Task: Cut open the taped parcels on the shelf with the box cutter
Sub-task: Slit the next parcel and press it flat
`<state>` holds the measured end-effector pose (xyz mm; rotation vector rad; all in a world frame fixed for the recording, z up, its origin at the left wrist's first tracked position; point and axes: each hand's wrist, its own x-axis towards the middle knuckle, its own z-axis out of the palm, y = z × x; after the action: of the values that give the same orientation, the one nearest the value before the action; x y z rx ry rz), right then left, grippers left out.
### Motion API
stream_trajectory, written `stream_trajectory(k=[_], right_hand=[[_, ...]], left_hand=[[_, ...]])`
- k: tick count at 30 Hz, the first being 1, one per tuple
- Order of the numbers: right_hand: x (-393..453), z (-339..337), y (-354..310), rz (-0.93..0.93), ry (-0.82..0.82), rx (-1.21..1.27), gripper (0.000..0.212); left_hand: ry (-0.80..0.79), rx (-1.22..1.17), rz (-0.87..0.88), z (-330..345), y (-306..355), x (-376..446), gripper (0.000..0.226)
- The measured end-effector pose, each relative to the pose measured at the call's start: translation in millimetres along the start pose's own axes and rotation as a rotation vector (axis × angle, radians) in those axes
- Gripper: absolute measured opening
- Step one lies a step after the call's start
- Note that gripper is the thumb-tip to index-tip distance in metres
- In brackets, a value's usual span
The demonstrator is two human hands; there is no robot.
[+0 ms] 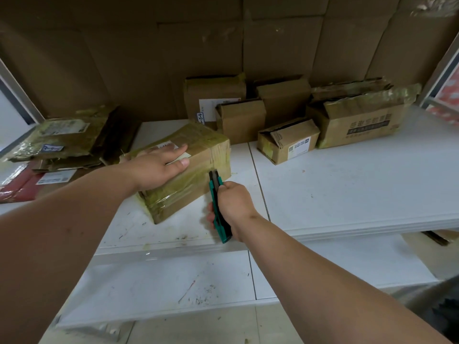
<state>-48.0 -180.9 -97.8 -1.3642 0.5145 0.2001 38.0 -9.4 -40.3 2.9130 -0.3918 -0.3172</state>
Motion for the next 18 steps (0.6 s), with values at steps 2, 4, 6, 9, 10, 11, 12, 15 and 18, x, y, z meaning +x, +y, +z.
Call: stream_trajectory(k=[2, 4, 6, 9, 10, 11, 12, 15, 18], right_hand=[[-2, 8, 3, -0.02, -0.029, -0.019, 0.026], [-2, 10, 4, -0.047, -0.042, -0.051, 0.023], [-3, 7, 4, -0.064, -0.051, -0.074, 0.02], [-5, 5, 3, -0.058, -0.094, -0.114, 0.019], [-6, 6, 3, -0.053, -0.118, -0.138, 0.018], [-7, 7, 2, -0.049, -0.139, -0.156, 0.018], [-7, 8, 2, -0.047, -0.154, -0.169, 0.018], [-6, 4, 1, -0.051, -0.169, -0.218, 0.018], [-4, -2, -3, -0.07, -0.181, -0.297, 0.02]], left_hand=[[0.007, -0.014, 0.001, 1, 0, 0, 0.06], [0.017, -0.011, -0.004, 1, -1, 0, 0.061], [0.02, 0.01, -0.006, 1, -1, 0, 0.062], [0.035, -0.001, -0.023, -1, 6, 3, 0.062], [0.051, -0.029, -0.044, -1, 10, 4, 0.062], [0.069, -0.061, -0.067, -1, 16, 6, 0.062], [0.081, -0.089, -0.088, 0, 22, 9, 0.063], [0.103, -0.156, -0.087, -1, 33, 13, 0.07], [0.03, -0.388, -0.034, -14, 26, 10, 0.067]])
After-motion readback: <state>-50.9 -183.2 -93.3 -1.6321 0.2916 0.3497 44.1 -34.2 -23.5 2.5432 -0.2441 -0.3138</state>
